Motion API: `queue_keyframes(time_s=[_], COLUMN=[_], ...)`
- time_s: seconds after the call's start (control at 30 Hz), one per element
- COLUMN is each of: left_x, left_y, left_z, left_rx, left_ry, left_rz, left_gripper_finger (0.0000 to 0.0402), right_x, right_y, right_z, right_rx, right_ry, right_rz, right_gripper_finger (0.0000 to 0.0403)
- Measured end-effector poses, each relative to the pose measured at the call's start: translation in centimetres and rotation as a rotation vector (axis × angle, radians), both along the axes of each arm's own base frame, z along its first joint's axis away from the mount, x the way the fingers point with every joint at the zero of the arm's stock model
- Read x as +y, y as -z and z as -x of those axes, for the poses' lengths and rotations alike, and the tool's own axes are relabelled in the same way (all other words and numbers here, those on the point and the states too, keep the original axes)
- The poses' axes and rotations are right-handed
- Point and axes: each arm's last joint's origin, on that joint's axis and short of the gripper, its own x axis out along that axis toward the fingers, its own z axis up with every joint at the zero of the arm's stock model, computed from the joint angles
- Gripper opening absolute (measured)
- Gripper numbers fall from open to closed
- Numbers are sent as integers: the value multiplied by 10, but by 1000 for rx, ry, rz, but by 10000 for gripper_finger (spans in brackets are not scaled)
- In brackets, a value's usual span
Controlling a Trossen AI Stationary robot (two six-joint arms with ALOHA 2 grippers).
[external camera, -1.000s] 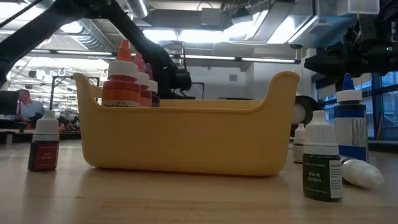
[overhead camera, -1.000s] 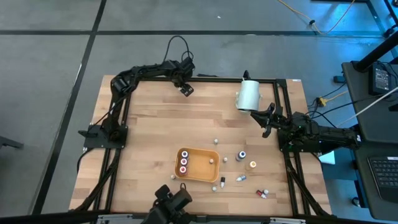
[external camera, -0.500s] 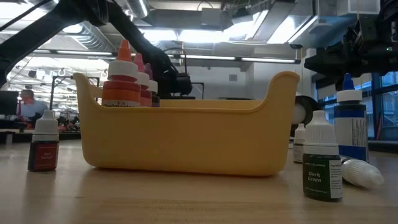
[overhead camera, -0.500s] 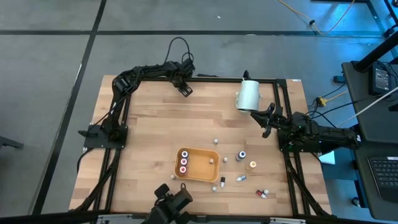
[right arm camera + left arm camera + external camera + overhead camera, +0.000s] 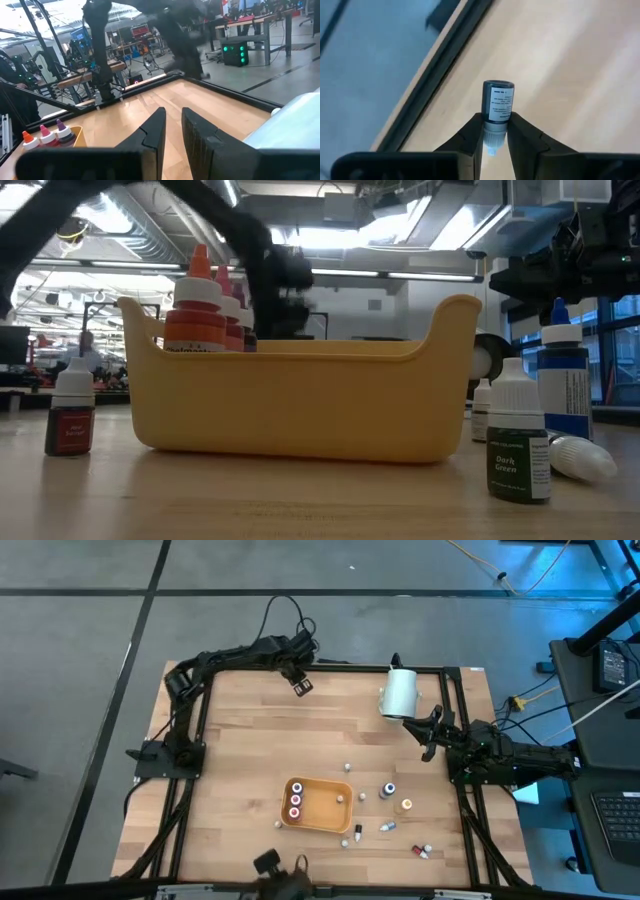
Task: Pick & Place food coloring
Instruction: Put the small purple food coloring bottle in the yellow bin
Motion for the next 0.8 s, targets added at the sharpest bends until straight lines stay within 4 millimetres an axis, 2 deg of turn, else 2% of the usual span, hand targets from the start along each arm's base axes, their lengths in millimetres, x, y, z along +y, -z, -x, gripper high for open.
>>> queue_keyframes(time_s=[0.17, 0.27, 0.37, 0.57, 0.7, 0.8], left_x=[-59, -103, -150, -239, -286, -313], left_y=[-60, -84, -99, -96, -80, -62], left_z=[-10, -17, -25, -46, -60, -69], left_rx=[-150, -235, -307, -373, -385, -374], left_ry=[210, 331, 402, 511, 551, 580], left_rz=[-54, -46, -23, 25, 32, 47], left_gripper_finger=[66, 66, 66, 66, 66, 66], right_x=[0, 0, 1, 3, 4, 4], right_y=[0, 0, 0, 2, 2, 2], right_z=[0, 0, 0, -1, -1, -1], right_rx=[-26, -44, -47, -34, -39, -35], right_ry=[-4, -10, -36, -114, -140, -154], right_rz=[-70, -121, -143, -161, -196, -196], right_gripper_finger=[65, 65, 65, 65, 65, 65])
